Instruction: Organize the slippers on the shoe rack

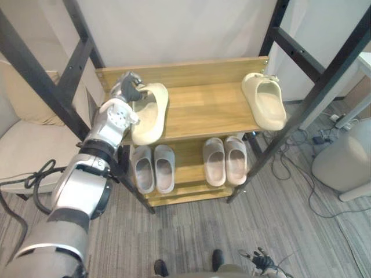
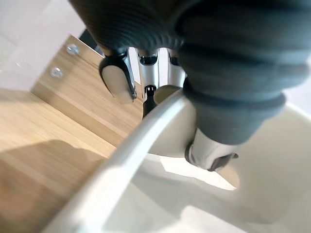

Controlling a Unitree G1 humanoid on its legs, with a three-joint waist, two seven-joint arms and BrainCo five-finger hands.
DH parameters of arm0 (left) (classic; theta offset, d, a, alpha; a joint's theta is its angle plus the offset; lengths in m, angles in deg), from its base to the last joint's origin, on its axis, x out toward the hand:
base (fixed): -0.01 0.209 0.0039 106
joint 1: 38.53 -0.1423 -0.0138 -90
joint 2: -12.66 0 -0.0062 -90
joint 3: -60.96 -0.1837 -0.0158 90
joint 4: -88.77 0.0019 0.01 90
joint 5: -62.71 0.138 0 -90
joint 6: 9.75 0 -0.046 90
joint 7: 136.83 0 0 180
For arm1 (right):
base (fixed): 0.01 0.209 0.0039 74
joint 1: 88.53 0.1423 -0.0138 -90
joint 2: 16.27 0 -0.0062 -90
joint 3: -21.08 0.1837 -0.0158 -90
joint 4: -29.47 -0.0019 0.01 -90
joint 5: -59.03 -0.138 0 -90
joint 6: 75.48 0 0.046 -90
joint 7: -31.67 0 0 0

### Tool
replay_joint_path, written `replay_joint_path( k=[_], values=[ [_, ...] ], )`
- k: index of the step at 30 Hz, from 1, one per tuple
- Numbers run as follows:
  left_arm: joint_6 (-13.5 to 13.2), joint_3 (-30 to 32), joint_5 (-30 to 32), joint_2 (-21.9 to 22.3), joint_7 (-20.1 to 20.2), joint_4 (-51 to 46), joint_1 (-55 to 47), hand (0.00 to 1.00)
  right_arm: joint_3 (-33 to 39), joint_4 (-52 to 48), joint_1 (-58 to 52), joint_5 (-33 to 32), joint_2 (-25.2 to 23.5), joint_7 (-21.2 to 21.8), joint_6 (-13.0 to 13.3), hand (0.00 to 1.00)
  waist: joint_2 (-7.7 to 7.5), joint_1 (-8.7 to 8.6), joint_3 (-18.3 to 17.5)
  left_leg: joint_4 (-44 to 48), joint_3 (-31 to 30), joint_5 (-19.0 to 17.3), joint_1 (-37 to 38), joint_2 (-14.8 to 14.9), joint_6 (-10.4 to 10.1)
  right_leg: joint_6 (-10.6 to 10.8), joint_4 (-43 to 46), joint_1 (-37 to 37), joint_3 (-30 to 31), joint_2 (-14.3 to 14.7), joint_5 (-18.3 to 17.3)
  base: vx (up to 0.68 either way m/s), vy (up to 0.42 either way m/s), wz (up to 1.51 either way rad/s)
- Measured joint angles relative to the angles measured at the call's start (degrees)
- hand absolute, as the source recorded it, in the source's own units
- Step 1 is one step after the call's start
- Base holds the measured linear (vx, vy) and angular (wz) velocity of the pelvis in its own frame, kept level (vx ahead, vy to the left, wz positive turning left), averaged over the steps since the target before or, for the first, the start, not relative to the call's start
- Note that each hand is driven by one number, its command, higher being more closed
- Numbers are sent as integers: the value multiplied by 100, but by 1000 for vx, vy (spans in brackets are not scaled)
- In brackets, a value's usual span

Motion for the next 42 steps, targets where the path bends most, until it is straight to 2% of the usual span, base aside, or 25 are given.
replay_joint_path(
  k=[4, 11, 17, 23, 27, 42],
  values=[
    [83, -3, -50, 337, -61, -83, 118, 100, 167, -29, 40, -4, -26, -30, -1, 0, 88, -2, 41, 0, 23, 1, -38, 2, 1, 24, 13, -77, 81, -11, 29, -42, -9, -9],
    [116, -178, -54, 1171, -108, -330, 530, 100, 413, -520, -108, -23, -253, -93, -23, 0, 102, -13, 49, -1, 315, 0, -170, 42, 2, 29, 252, -472, 368, -4, 29, -39, -12, -20],
    [117, -178, -59, 1627, -171, -560, 795, 100, 561, -916, -246, -63, -472, -106, -28, 0, 107, -20, 49, -2, 585, 0, -246, 77, 2, 30, 403, -728, 540, 7, 30, -37, -9, -18],
    [125, -143, -65, 1747, -199, -697, 899, 100, 504, -982, -253, -74, -486, -171, -26, 0, 111, -21, 47, -29, 773, -13, -324, 95, 12, 32, 504, -966, 703, 35, 31, -32, -9, -16],
    [192, 279, -124, 1735, -307, -711, 1029, 100, 480, -1141, -302, -166, -605, -234, -2, 0, 112, -38, 46, -4, 926, -12, -391, 104, 11, 25, 512, -1106, 802, 65, 62, -15, -4, -15],
    [387, 576, -109, 1620, -396, -642, 1030, 100, 116, -1139, -319, -221, -544, -258, 28, 0, 91, -41, 13, -31, 935, -9, -470, 101, 13, 25, 490, -1203, 827, 68, 123, -13, -1, -2]
  ],
)
